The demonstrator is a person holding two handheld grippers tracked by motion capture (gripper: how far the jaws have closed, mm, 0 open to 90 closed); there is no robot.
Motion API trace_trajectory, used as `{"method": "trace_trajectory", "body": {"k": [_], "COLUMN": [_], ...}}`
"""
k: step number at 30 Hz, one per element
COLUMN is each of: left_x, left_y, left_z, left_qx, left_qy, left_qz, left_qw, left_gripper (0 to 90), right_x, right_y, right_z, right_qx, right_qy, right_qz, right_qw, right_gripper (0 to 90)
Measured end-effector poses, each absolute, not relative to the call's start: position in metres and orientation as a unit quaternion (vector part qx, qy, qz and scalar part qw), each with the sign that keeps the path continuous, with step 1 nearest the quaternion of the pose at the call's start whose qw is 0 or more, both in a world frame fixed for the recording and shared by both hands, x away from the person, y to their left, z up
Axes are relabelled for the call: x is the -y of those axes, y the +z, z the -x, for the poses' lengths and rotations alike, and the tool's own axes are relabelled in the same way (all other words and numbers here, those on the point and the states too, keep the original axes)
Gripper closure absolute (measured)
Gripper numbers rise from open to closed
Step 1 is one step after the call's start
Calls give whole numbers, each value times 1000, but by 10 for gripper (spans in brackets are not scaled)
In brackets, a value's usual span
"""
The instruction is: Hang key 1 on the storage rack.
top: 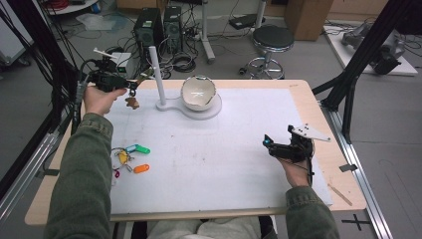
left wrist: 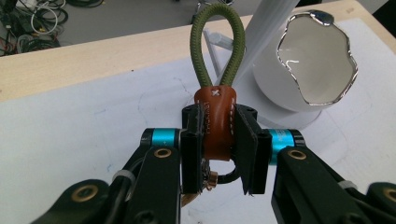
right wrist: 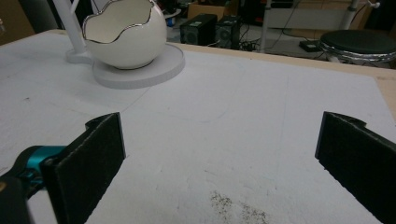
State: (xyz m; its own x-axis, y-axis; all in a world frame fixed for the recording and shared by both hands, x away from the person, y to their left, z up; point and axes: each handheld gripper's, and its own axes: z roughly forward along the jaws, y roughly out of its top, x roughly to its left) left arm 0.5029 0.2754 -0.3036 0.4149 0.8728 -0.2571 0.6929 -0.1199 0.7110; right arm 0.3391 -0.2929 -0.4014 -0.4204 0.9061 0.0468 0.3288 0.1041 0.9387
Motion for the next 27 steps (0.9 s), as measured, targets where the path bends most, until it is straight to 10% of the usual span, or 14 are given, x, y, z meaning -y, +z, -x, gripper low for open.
{"method": "trace_trajectory", "body": {"k": [20, 27], "left_x": [-265, -284], "left_y": [-329, -319], "left_z": [-501, -500], "left_qx": [-521, -560], "left_qy": [104, 63], "left_qz": [-756, -701], "left_qw": [382, 438], "left_gripper": [673, 492], "right_x": [293, 295], "right_y": [-401, -401], "right_z": [-339, -339], "right_qx": [-681, -679], "right_qy": [494, 497], "right_qz": [-452, -453], "right_qw": [295, 296], "right_gripper": [5, 5]}}
